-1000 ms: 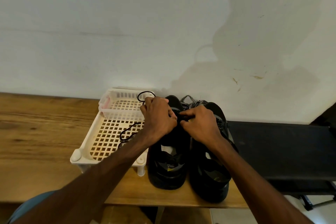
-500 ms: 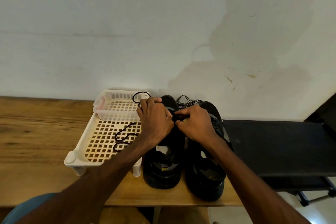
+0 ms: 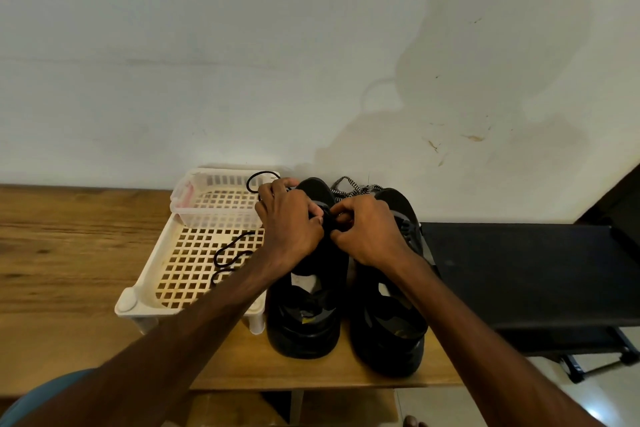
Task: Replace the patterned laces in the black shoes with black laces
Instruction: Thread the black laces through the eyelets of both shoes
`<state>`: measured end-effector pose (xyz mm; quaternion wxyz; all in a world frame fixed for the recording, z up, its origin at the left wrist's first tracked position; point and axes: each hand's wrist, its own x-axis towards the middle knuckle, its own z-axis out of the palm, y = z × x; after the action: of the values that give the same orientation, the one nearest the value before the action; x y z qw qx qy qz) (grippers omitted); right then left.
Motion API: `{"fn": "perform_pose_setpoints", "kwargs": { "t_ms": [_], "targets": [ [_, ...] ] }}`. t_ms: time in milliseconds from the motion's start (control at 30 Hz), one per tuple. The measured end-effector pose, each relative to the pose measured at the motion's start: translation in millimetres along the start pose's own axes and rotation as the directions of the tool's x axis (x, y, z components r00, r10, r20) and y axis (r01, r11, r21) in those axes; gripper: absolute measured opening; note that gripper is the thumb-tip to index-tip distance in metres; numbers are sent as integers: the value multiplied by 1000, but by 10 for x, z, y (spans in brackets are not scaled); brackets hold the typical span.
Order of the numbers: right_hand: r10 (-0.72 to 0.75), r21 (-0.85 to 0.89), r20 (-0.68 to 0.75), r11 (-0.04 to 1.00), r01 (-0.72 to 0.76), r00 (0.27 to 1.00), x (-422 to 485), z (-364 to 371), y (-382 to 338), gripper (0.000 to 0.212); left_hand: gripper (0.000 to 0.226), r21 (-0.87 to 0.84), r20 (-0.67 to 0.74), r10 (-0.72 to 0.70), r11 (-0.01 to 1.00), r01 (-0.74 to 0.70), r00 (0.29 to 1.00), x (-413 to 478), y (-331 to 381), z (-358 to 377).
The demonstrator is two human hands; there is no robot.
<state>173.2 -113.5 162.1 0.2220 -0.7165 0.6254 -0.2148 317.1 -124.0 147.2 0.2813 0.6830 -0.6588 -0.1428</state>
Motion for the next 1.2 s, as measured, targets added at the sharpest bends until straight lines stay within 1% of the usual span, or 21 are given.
{"fn": "perform_pose_setpoints", "kwargs": {
  "t_ms": [133, 200, 267, 367, 433, 500, 567, 633, 733, 833, 900, 933, 1000, 1033, 1067, 1133, 1200],
  "targets": [
    [0, -5, 0, 1000, 0, 1000, -1, -11, -29, 50, 15, 1, -83, -19, 1000, 19, 996, -63, 38, 30],
    [2, 10, -1, 1000, -2, 1000, -7, -27, -36, 53, 14, -14, -98, -38, 999, 37, 994, -74, 69, 38],
    [-5, 31, -5, 1000, 6, 1000, -16, -35, -40, 54, 15, 6, -111, -31, 999, 32, 993, -78, 88, 35],
    [-16, 45, -9, 999, 17, 1000, -29, -48, -42, 53, 12, 150, -130, 15, 989, 5, 991, -89, 100, 5],
    [-8, 57, 3, 998, 7, 1000, -35, -60, -37, 52, 19, 280, -132, 43, 960, -4, 990, -97, 111, -9],
    [-5, 67, 11, 998, 4, 1000, -38, -68, -35, 51, 22, 340, -128, 62, 940, -15, 990, -100, 119, -15],
    [-9, 73, 10, 997, 8, 1000, -38, -65, -32, 50, 15, 304, -100, 71, 952, -38, 992, -81, 111, -11],
    [-18, 66, 1, 998, 18, 1000, -26, -54, -20, 50, 11, 192, -46, 48, 981, -38, 998, -54, 88, 1],
    [-36, 54, -1, 998, 36, 999, -22, -45, -11, 51, 14, 62, 25, 12, 998, -14, 1000, -34, 63, -4],
    [-45, 77, 75, 996, 39, 996, -11, -74, -24, 52, 19, 28, 40, 9, 1000, -10, 999, -51, 50, -26],
    [-45, 87, 145, 996, 33, 988, 25, -147, -30, 37, 21, 31, 38, 11, 999, -12, 999, -64, 53, -40],
    [-41, 132, 177, 991, 17, 983, 46, -185, -16, 32, 22, 44, 39, 15, 999, -16, 999, -73, 58, -38],
    [-19, 240, 211, 970, -33, 977, 92, -215, 27, 31, 26, 68, 35, 26, 997, -28, 999, -86, 64, -24],
    [-6, 245, 202, 968, -44, 979, 101, -210, 31, 27, 26, 71, 27, 32, 997, -34, 999, -95, 65, -15],
    [0, 203, 159, 979, -33, 987, 109, -195, 23, 23, 26, 76, 19, 42, 996, -44, 999, -103, 65, -7],
    [-33, 62, 45, 998, 31, 998, 150, -119, 31, 19, 23, 95, 9, 63, 993, -64, 998, -114, 65, 4],
    [-42, 1, -31, 999, 42, 999, 191, -62, 25, 13, 20, 130, 8, 79, 988, -79, 997, -119, 65, -6]
  ]
}}
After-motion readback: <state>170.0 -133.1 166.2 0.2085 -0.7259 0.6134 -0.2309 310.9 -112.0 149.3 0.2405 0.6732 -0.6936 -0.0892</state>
